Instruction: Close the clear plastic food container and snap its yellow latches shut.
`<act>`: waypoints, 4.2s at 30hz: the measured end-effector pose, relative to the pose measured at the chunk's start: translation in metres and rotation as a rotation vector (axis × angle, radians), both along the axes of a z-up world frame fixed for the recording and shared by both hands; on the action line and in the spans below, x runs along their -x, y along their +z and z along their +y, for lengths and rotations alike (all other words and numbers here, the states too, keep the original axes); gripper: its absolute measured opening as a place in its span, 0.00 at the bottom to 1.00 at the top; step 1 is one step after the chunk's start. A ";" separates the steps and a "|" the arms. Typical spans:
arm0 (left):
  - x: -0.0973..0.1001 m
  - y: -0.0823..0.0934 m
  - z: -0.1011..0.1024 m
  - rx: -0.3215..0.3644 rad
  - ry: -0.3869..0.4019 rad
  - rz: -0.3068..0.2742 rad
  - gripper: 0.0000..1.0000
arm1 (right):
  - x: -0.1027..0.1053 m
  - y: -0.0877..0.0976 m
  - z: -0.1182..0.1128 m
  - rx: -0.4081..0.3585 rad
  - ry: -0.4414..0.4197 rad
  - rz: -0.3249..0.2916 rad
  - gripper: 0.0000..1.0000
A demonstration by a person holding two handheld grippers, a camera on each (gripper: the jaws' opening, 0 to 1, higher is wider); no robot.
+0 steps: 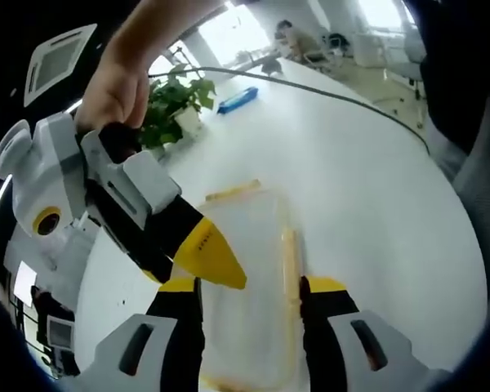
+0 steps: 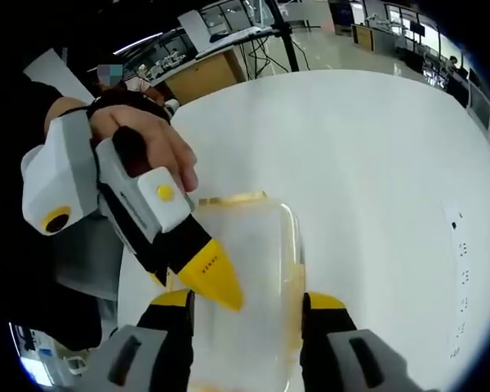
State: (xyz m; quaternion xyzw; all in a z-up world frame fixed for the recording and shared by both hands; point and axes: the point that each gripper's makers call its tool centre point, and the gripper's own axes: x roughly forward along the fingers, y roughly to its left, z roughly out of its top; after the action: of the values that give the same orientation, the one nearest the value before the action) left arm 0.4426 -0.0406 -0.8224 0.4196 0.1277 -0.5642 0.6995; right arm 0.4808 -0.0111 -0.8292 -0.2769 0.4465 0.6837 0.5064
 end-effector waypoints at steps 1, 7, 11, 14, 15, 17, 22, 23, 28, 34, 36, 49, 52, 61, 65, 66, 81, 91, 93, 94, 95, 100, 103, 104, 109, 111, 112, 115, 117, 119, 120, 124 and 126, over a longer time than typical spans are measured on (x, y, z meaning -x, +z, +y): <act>0.000 0.000 0.000 -0.012 -0.013 -0.004 0.46 | -0.002 0.000 0.002 -0.016 0.003 -0.032 0.54; 0.011 0.010 -0.001 -0.041 -0.037 0.044 0.47 | -0.001 0.013 0.003 -0.009 0.012 -0.048 0.63; 0.013 0.009 0.003 -0.040 -0.023 0.091 0.53 | -0.002 0.013 0.000 -0.001 0.025 -0.065 0.62; 0.013 0.006 0.007 -0.061 -0.030 0.087 0.51 | 0.000 0.015 -0.001 -0.008 0.027 -0.068 0.60; 0.014 0.006 0.006 -0.059 -0.031 0.095 0.52 | 0.000 0.015 -0.001 -0.010 0.029 -0.067 0.60; 0.017 0.006 0.005 -0.057 -0.038 0.118 0.52 | -0.001 0.016 -0.002 -0.008 0.033 -0.079 0.60; 0.018 0.012 0.004 -0.040 -0.019 0.200 0.53 | 0.002 0.025 -0.001 -0.026 0.032 -0.103 0.62; 0.017 0.013 0.005 -0.043 -0.019 0.207 0.51 | 0.002 0.027 -0.002 -0.030 0.038 -0.120 0.62; 0.007 0.021 0.009 -0.050 -0.009 0.222 0.48 | 0.005 0.034 -0.003 -0.053 0.028 -0.153 0.60; -0.006 0.029 0.014 -0.092 -0.025 0.229 0.46 | 0.005 0.033 -0.016 -0.016 -0.002 -0.265 0.58; -0.011 0.033 0.011 -0.074 -0.015 0.260 0.44 | 0.008 0.036 -0.017 -0.037 -0.028 -0.266 0.56; -0.027 0.025 0.012 -0.104 0.054 0.331 0.45 | 0.019 0.033 -0.026 -0.045 -0.108 -0.280 0.52; -0.027 0.024 0.016 -0.117 0.074 0.331 0.45 | 0.020 0.032 -0.027 -0.035 -0.117 -0.282 0.52; -0.043 0.029 0.038 -0.080 0.367 0.379 0.43 | 0.006 0.029 -0.037 0.020 -0.404 -0.301 0.51; -0.053 0.031 0.044 -0.076 0.487 0.338 0.46 | 0.003 0.027 -0.043 0.045 -0.554 -0.312 0.51; -0.053 0.031 0.046 -0.081 0.506 0.337 0.46 | 0.003 0.027 -0.044 0.045 -0.585 -0.311 0.51; -0.058 0.025 0.070 -0.012 0.946 0.373 0.46 | -0.007 0.033 -0.066 0.086 -0.922 -0.376 0.52; -0.058 0.030 0.066 0.060 0.982 0.377 0.44 | -0.006 0.032 -0.068 0.067 -1.034 -0.359 0.52; -0.061 0.032 0.063 0.134 0.996 0.400 0.45 | -0.005 0.034 -0.068 0.043 -1.052 -0.354 0.52; -0.061 0.032 0.064 0.176 1.018 0.421 0.46 | -0.006 0.035 -0.068 0.023 -1.068 -0.348 0.52; -0.061 0.032 0.064 0.190 1.020 0.433 0.46 | -0.007 0.036 -0.067 -0.017 -1.088 -0.338 0.52; -0.061 0.032 0.068 0.295 1.062 0.481 0.48 | -0.006 0.035 -0.072 -0.132 -1.188 -0.256 0.53; -0.062 0.030 0.070 0.406 1.109 0.538 0.48 | -0.005 0.034 -0.074 -0.195 -1.246 -0.221 0.54; -0.061 0.031 0.069 0.434 1.114 0.553 0.48 | -0.005 0.034 -0.074 -0.212 -1.271 -0.205 0.54; -0.060 0.032 0.066 0.538 1.148 0.607 0.53 | 0.000 0.027 -0.076 -0.236 -1.314 -0.151 0.55; -0.061 0.031 0.066 0.533 1.146 0.590 0.53 | 0.001 0.024 -0.075 -0.232 -1.317 -0.135 0.56; -0.059 0.028 0.067 0.518 1.150 0.602 0.52 | 0.002 0.023 -0.075 -0.228 -1.319 -0.129 0.57; -0.057 0.021 0.072 0.516 1.176 0.612 0.51 | 0.003 0.019 -0.077 -0.219 -1.330 -0.116 0.57; -0.053 0.015 0.077 0.501 1.199 0.608 0.48 | 0.006 0.013 -0.078 -0.205 -1.338 -0.099 0.58; -0.049 0.007 0.078 0.508 1.226 0.632 0.49 | 0.011 0.007 -0.074 -0.198 -1.334 -0.065 0.58; -0.046 0.003 0.078 0.497 1.235 0.649 0.47 | 0.012 0.006 -0.074 -0.196 -1.333 -0.058 0.58; -0.046 0.002 0.072 0.545 1.231 0.671 0.44 | 0.014 0.004 -0.069 -0.197 -1.335 -0.034 0.56; -0.046 0.003 0.071 0.542 1.228 0.665 0.44 | 0.013 0.001 -0.073 -0.186 -1.340 -0.052 0.53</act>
State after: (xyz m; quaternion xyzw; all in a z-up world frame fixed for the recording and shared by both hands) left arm 0.4884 0.0300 -0.8198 -0.1068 0.4003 -0.1809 0.8920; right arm 0.4681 -0.0842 -0.8279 0.0882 0.4489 0.2506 0.8532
